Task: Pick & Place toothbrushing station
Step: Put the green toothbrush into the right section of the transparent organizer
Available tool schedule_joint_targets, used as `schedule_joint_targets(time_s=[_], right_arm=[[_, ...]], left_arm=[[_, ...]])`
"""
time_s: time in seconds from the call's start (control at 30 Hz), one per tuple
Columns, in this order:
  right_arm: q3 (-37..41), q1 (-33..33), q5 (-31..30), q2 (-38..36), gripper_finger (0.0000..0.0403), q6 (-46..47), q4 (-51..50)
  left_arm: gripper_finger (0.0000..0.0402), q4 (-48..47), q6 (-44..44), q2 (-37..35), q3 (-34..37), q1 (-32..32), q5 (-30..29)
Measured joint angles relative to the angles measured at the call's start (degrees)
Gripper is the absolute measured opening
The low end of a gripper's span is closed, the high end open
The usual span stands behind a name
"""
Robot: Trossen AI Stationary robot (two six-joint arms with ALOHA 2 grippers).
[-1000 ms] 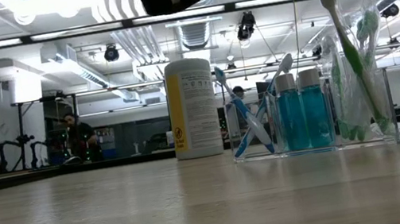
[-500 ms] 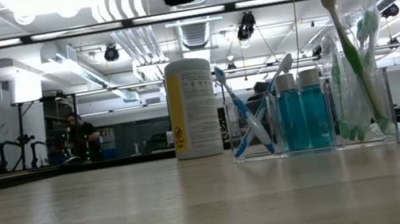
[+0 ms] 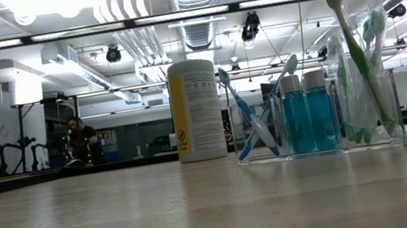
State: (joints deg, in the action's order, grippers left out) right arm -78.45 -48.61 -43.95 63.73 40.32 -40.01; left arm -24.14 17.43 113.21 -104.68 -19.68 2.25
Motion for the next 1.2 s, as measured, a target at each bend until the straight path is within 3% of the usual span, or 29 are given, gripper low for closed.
schedule_joint_targets(time_s=[0.33,0.5,0.67,1.0,1.2], right_arm=[[0.29,-2.56,-3.99,-0.91,0.0105,-0.41,-0.17],[0.30,-3.20,-12.68,-0.96,0.0106,-5.66,-0.10],[0.26,-4.03,-19.29,-2.33,0.0103,-7.37,0.11],[0.26,-4.43,-22.44,-2.57,0.0103,-9.28,0.78],[0.26,-5.02,-21.39,-2.05,0.0105,-23.39,9.83]], left_arm=[[0.0027,17.09,-5.46,-1.02,0.00,1.44,-2.09],[0.0042,20.51,-8.13,-2.51,0.00,2.25,-4.30],[0.0028,21.70,-11.33,-4.42,0.00,2.47,-10.09],[0.0046,24.59,-14.20,-5.49,-0.02,2.71,-11.20],[0.0026,24.35,-14.29,-5.49,-0.02,2.98,-11.20]])
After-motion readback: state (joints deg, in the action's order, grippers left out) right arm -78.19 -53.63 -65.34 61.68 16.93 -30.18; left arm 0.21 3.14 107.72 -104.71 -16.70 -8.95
